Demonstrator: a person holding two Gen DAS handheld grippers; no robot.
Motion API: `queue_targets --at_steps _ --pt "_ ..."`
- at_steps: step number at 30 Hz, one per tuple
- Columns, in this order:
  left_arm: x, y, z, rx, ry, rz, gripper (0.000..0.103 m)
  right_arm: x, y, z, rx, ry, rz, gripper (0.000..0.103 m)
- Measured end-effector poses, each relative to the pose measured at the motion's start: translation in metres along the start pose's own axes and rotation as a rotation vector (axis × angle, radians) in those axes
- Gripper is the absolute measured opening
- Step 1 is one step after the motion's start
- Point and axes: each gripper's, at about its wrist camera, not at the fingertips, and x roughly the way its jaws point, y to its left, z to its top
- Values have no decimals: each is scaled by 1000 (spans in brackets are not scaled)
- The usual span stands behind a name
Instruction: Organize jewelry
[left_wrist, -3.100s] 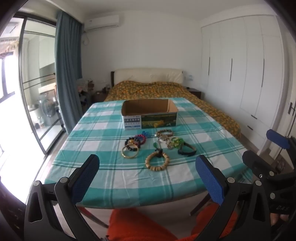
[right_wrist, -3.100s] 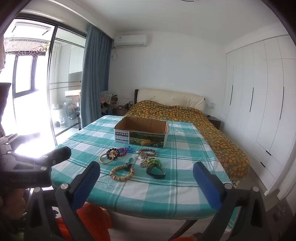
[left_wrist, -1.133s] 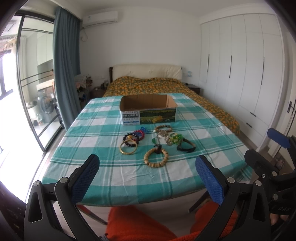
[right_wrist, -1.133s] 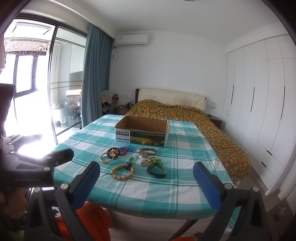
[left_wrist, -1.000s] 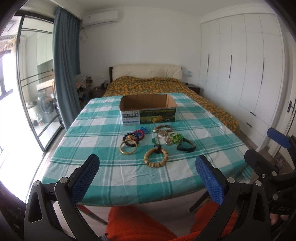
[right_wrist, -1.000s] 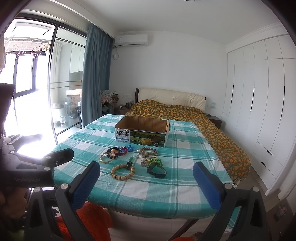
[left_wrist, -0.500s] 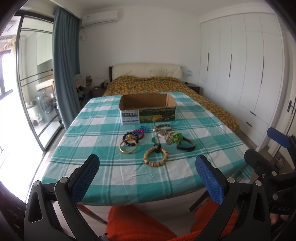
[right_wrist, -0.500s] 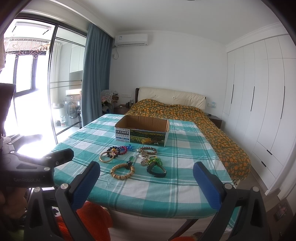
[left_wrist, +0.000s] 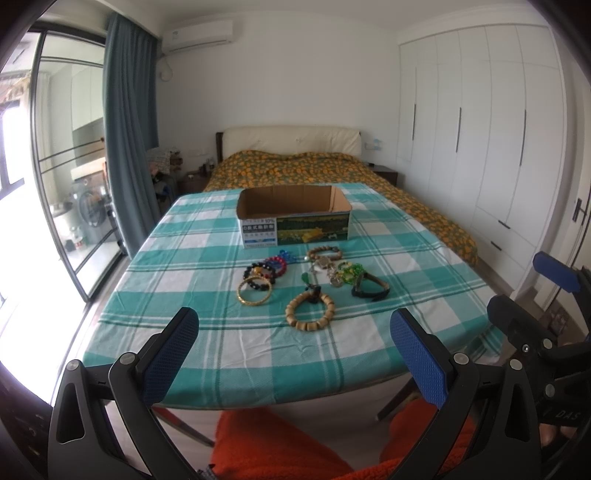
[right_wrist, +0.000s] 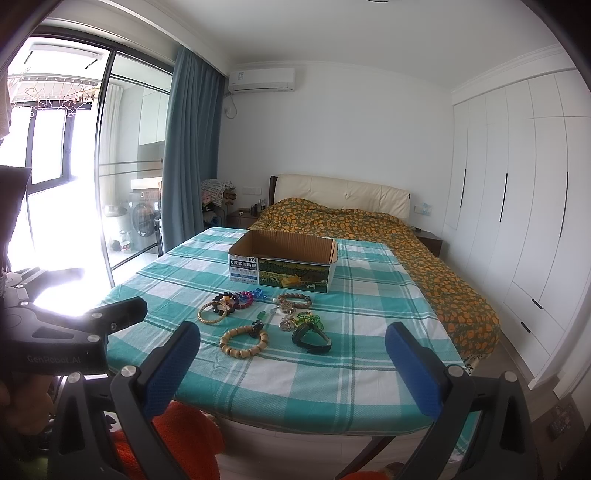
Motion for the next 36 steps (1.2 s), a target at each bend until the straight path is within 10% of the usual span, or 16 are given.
queue_targets --at_steps 36 --pt "47 6 -2 -34 136 -102 103 41 -6 -6 18 119 -7 102"
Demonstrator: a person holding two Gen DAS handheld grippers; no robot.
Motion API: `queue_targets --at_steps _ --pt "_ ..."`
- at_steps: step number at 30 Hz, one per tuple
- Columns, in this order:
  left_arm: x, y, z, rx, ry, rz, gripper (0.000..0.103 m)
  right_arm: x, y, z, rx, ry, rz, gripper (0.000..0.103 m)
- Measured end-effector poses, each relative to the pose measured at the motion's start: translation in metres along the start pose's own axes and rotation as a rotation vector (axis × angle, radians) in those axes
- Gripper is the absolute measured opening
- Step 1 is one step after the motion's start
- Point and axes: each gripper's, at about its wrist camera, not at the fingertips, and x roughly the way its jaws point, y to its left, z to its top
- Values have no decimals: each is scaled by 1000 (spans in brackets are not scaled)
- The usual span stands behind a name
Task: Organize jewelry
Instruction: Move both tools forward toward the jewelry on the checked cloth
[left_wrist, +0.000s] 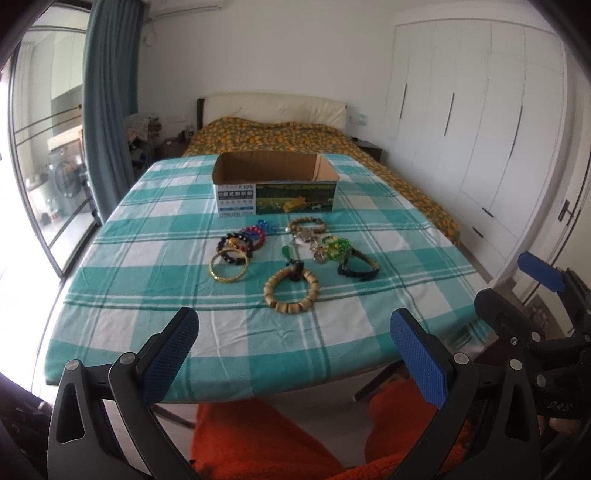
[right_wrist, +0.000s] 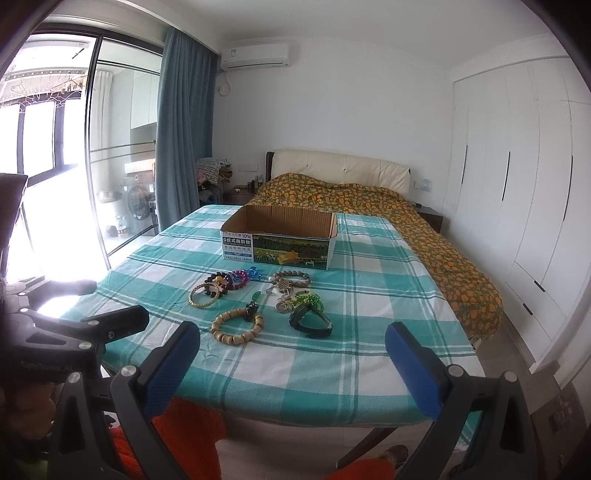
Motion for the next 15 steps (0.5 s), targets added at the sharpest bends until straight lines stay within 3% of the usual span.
queue_targets --at_steps 15 --pt "63 62 -3 -175 128 74 103 68 -34 -8 84 170 -25 102"
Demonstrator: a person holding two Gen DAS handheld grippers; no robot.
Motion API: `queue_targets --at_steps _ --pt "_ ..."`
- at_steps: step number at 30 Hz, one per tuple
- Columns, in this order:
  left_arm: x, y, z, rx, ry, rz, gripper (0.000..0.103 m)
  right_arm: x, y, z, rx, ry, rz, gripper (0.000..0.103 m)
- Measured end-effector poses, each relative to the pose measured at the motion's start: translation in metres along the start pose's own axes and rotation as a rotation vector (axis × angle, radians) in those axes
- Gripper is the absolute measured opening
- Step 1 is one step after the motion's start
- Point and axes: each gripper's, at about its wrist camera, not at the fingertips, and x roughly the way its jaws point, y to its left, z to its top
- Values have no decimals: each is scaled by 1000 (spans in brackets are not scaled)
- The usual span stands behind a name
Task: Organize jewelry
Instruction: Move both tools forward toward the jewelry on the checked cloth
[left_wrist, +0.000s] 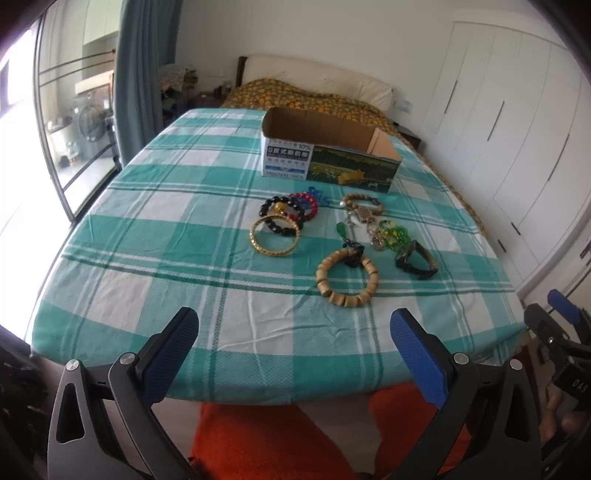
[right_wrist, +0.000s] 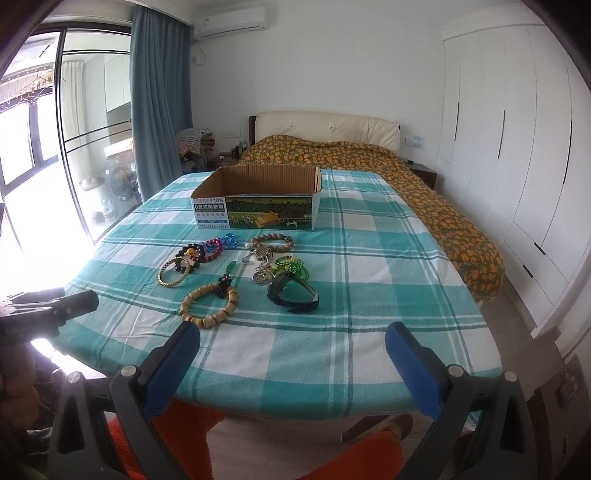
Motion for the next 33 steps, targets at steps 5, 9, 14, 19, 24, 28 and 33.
queue_targets --at_steps 5,9,14,19,24,28,33 --pt "31 11 8 1 43 38 103 32 -20 1 35 85 12 102" --pt "59 19 15 -2 75 53 103 64 -32 -2 35 156 7 102" --pt "104 29 12 -11 169 73 103 105 -36 -10 9 231 12 102" --pt "131 37 3 -22 229 96 102 131 -34 -22 23 285 39 102" --pt "137 33 1 28 217 149 102 143 -29 -34 9 311 39 102" --pt "138 31 -3 52 195 176 103 149 -27 -40 8 327 35 102" --pt "138 31 -6 53 170 175 103 150 -23 -44 -25 317 12 102"
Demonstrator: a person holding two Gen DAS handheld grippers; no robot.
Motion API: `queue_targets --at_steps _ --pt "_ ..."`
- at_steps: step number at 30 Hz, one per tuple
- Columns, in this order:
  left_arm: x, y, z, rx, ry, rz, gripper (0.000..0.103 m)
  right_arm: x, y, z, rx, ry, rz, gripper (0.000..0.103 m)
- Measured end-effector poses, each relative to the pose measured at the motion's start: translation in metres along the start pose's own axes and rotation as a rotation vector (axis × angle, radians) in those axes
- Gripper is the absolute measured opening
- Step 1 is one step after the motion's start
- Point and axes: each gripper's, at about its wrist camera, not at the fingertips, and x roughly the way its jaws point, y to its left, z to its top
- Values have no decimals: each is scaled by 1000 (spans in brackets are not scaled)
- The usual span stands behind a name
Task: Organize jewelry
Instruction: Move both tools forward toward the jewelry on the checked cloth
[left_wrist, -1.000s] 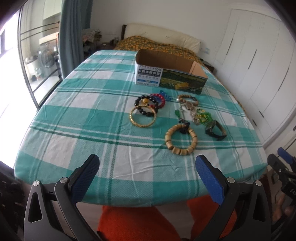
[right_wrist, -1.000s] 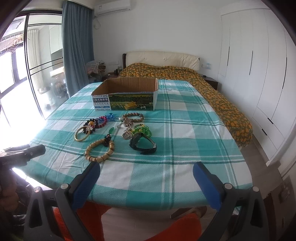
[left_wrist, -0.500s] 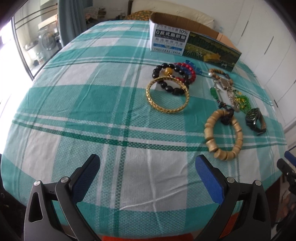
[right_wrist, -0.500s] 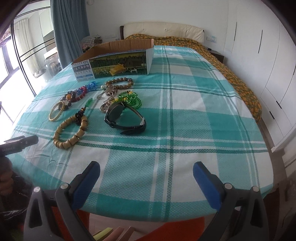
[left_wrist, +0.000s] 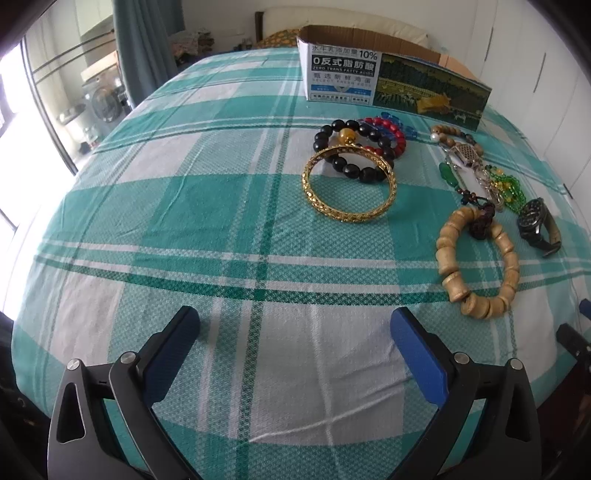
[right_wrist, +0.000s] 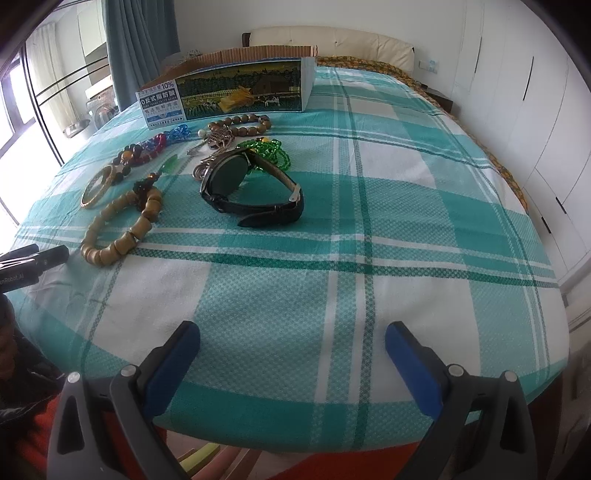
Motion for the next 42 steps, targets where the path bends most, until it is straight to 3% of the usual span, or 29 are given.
queue_targets --at_steps 5,13,18,22,27,31,38,41,42 --pt "-1 1 -3 4 -17 -3 103 1 1 -2 5 -19 -13 103" --pt "5 1 11 29 44 -50 103 1 3 -2 23 -31 -27 103" --pt "2 20 34 -82 13 -130 103 1 3 -3 26 -36 -30 103" --pt "11 28 61 -107 -14 -93 103 1 3 -4 25 -39 -29 103" --pt "43 26 80 -77 24 -51 103 0 3 -4 15 -49 -21 103" --pt "55 19 82 -11 32 17 103 0 2 -5 5 -45 -13 103" --pt "54 24 78 2 17 9 102 -1 -1 0 -9 -2 10 102" --pt "48 20 74 23 1 -15 89 -10 -13 6 28 -42 51 102" --pt "45 16 73 40 -5 -26 79 -12 -17 10 37 -63 59 102"
